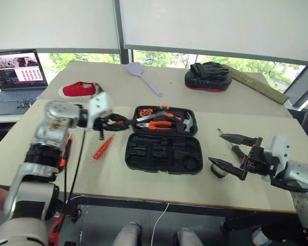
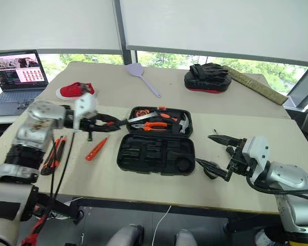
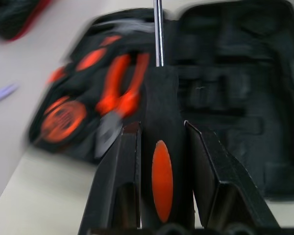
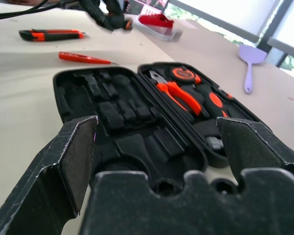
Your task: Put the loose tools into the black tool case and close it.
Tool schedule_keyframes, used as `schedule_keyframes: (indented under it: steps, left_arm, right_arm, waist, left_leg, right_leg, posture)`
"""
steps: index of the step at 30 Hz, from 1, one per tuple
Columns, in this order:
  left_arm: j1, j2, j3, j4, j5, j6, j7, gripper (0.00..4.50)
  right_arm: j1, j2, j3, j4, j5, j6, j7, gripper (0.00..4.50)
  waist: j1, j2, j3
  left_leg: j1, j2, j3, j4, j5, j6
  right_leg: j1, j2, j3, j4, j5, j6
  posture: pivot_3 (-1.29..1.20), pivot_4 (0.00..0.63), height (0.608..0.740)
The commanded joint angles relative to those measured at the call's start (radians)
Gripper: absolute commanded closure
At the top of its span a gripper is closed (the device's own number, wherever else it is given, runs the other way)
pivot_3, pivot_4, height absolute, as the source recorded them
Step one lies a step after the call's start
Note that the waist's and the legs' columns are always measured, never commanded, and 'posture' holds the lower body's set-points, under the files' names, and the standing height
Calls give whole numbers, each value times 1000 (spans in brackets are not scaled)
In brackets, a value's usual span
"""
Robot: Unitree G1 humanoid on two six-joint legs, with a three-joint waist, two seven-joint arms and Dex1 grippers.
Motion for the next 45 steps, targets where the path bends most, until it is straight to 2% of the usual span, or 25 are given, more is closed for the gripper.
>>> schedule_keyframes:
  steps: [1, 5, 15, 26, 28, 29, 32, 33, 36, 39, 40, 41, 45]
  left_arm:
    - [-1, -37, -62, 13, 105, -70, 74, 3625]
    - [-15, -69, -76, 45, 153, -67, 140, 3625]
    - [-33, -87, -117, 108, 238, -134, 162, 3625]
    - [-65, -137, -107, 154, 267, -137, 221, 3625]
    - [-66, -143, -98, 153, 262, -158, 234, 2626]
    - [-63, -142, -96, 148, 257, -172, 229, 2410]
    - [-50, -158, -59, 125, 200, -187, 222, 1221]
    - [-43, -177, -25, 97, 144, -144, 213, 921]
    - [-24, -219, 55, 14, 9, 26, 189, 921]
    - [3, -226, 82, -5, -19, 97, 211, 921]
    - [11, -229, 89, -8, -23, 112, 225, 1450]
    - [24, -239, 95, 11, -19, 131, 256, 1576]
    - [65, -269, 80, 57, 12, 179, 337, 3059]
  right_arm:
    - [3, -24, -10, -20, 1, 21, 23, 0]
    - [12, -8, -19, -40, 8, 40, -3, 0]
    - [77, -2, -32, -144, 22, 89, -43, 0]
    - [109, 22, -20, -226, 62, 149, -82, 0]
    - [113, 25, -19, -235, 69, 158, -85, 0]
    - [116, 27, -20, -240, 72, 162, -86, 0]
    - [125, 32, -24, -250, 80, 172, -90, 0]
    - [129, 33, -26, -252, 83, 174, -91, 0]
    - [143, 37, -33, -256, 90, 178, -90, 0]
    - [156, 44, -43, -250, 95, 174, -91, 0]
    - [159, 45, -45, -250, 96, 172, -91, 0]
    - [161, 49, -46, -246, 96, 169, -92, 0]
    - [162, 62, -41, -240, 89, 164, -94, 0]
  waist:
    - [-2, 0, 0]
    - [-7, 0, 0]
    - [2, 0, 0]
    - [2, 0, 0]
    - [2, 0, 0]
    - [2, 0, 0]
    - [2, 0, 0]
    - [2, 0, 0]
    - [3, 0, 0]
    - [1, 0, 0]
    - [-1, 0, 0]
    - [-3, 0, 0]
    - [0, 0, 0]
  left_leg:
    - [0, 0, 0, 1, 0, 0]
    - [0, 0, 0, 1, 0, 0]
    - [0, 0, 0, 2, 0, 0]
    - [-1, 0, 0, 4, 0, 0]
    - [-1, 0, 0, 4, 0, 0]
    - [-1, 0, 0, 4, 0, 0]
    - [-1, 0, 0, 4, 0, 0]
    - [-1, 0, 0, 4, 0, 0]
    - [-1, 0, -1, 5, 0, 0]
    - [-2, 0, -1, 6, 0, 1]
    - [-2, 0, -1, 6, 0, 1]
    - [-1, 0, -1, 6, 0, 1]
    - [-1, 0, -1, 7, 0, 1]
  right_leg:
    - [0, 0, 0, 0, 0, 0]
    - [-1, 1, 0, 2, 0, 0]
    - [0, 1, 0, 2, 0, 1]
    - [0, 1, 0, 2, -3, 9]
    - [0, 1, 0, 2, -3, 9]
    - [1, 1, 0, 2, -3, 9]
    - [0, 1, 0, 2, -3, 9]
    - [0, 1, 0, 2, -3, 9]
    - [0, 1, -1, 2, -3, 9]
    - [1, 0, -1, 2, -3, 9]
    - [1, 1, -1, 2, -3, 9]
    - [1, 1, 0, 2, -3, 9]
    - [1, 1, 0, 3, -3, 10]
  posture:
    - [0, 150, 740]
    - [0, 150, 740]
    - [0, 150, 740]
    - [0, 150, 740]
    - [0, 150, 740]
    - [0, 150, 740]
    - [0, 150, 740]
    - [0, 150, 740]
    - [0, 150, 740]
    - [0, 150, 740]
    - [0, 150, 740]
    - [0, 150, 740]
    - [0, 150, 740]
